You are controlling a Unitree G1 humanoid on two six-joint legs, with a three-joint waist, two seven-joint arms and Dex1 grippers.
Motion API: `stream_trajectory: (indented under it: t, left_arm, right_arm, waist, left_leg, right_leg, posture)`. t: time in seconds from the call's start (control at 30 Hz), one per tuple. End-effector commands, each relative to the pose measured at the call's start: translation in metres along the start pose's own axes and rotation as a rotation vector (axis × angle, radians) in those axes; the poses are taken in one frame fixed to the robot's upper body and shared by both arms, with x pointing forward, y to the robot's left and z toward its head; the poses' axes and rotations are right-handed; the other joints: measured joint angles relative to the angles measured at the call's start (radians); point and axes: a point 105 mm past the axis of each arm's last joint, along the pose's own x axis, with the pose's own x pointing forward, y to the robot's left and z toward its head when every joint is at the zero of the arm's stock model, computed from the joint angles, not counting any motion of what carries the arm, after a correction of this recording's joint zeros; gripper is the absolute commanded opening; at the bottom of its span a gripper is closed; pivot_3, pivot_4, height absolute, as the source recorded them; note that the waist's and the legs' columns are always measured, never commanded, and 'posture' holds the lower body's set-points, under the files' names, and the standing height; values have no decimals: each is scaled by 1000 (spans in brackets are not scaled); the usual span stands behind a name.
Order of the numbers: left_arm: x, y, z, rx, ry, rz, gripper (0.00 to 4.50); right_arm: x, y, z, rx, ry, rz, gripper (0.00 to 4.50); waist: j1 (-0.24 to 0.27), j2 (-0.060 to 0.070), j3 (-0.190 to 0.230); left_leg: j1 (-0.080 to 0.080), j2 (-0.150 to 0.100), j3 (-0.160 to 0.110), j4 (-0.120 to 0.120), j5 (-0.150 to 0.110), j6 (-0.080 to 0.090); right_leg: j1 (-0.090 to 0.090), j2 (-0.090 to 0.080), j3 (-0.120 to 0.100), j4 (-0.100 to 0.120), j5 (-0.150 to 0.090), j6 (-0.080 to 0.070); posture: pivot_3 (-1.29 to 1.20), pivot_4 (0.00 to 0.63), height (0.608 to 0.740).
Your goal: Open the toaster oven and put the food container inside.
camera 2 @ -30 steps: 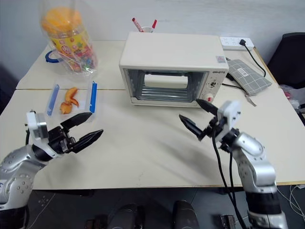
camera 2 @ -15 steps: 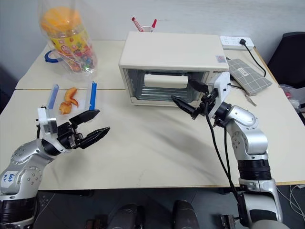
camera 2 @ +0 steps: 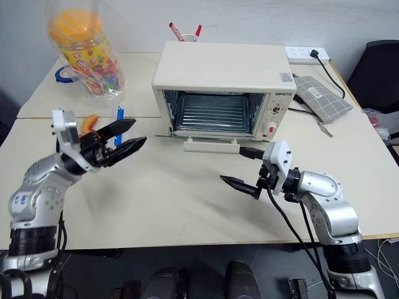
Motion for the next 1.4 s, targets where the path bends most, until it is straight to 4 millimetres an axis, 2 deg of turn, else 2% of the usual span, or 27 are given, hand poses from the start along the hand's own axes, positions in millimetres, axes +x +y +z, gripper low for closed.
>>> stream_trajectory:
  t: [0.03,0.13,0.27,0.43,0.57,0.73,0.87,1.0,1.07,1.17,1.27,1.37,1.4]
  left_arm:
    - [16,5,3,44,-7,-7,2304]
    - [32,10,0,53,4,-24,1363]
    - [48,13,-15,70,50,-34,52]
    - [60,10,-33,83,114,-69,17]
    - [57,1,-43,69,150,-121,17]
    - [45,-15,-77,165,301,-208,17]
    - [36,-20,-97,189,386,-219,17]
    - [36,-16,-103,164,391,-161,17]
    - [39,-14,-94,164,326,-122,17]
    - [37,-14,-70,133,200,-72,592]
    - [14,-25,-51,130,138,-86,1434]
    - [-23,-32,-51,184,204,-75,2303]
    - [-42,-25,-47,170,198,35,2589]
  right_arm:
    - [3,9,17,-126,-42,41,4500]
    - [2,12,14,-149,-28,45,4500]
    - [2,15,12,-155,-27,37,4500]
    - [-3,16,9,-168,-11,7,4500]
    - [-24,18,-3,-161,29,-76,4500]
    - [-90,32,-34,-103,141,-288,4500]
    - [-120,34,-38,-98,190,-394,4500]
    - [-128,29,-32,-126,178,-426,4500]
    - [-123,26,-26,-99,138,-407,4500]
    - [-109,21,-14,-63,64,-379,4500]
    - [-85,25,-3,-70,15,-279,4500]
    - [-64,26,3,-112,-24,-219,4500]
    - [-54,28,5,-117,-46,-184,4500]
  waist:
    - [2,0,0]
    - [5,0,0]
    - [4,0,0]
    - [4,0,0]
    - [8,-1,0]
    - [30,-1,0]
    - [28,-1,1]
    - [24,-1,0]
    - [24,-1,0]
    - [21,-1,0]
    - [14,-1,0]
    - [2,-1,0]
    - [-2,0,0]
  left_leg:
    - [0,0,0,0,0,0]
    - [0,-1,0,0,0,0]
    - [0,-1,0,0,0,0]
    - [-1,-1,0,1,0,-1]
    - [-1,-1,-1,0,0,-1]
    - [0,-2,-1,1,0,0]
    - [1,-1,0,2,1,2]
    - [3,0,0,1,2,2]
    - [3,1,0,1,2,2]
    - [2,1,0,1,1,2]
    - [1,2,-1,1,1,2]
    - [1,2,-2,1,1,2]
    - [2,2,-1,1,1,2]
  right_leg:
    - [0,0,0,0,0,0]
    - [0,0,-1,0,0,0]
    - [0,1,-1,0,0,0]
    - [0,1,-1,-1,0,0]
    - [0,1,-1,-1,0,0]
    - [2,0,-1,-1,0,0]
    - [2,0,1,-1,1,2]
    - [2,-1,3,0,1,2]
    - [2,-1,3,1,1,2]
    - [2,-1,3,1,1,2]
    - [2,-1,1,0,1,2]
    - [2,-2,1,0,1,2]
    - [2,-2,1,0,1,1]
  posture:
    - [0,150,740]
    - [0,150,740]
    - [0,150,740]
    - [0,150,740]
    - [0,150,740]
    - [0,150,740]
    - [0,150,740]
    - [0,150,740]
    - [0,150,740]
    - [0,150,740]
    - [0,150,740]
    - [0,150,740]
    - [0,150,740]
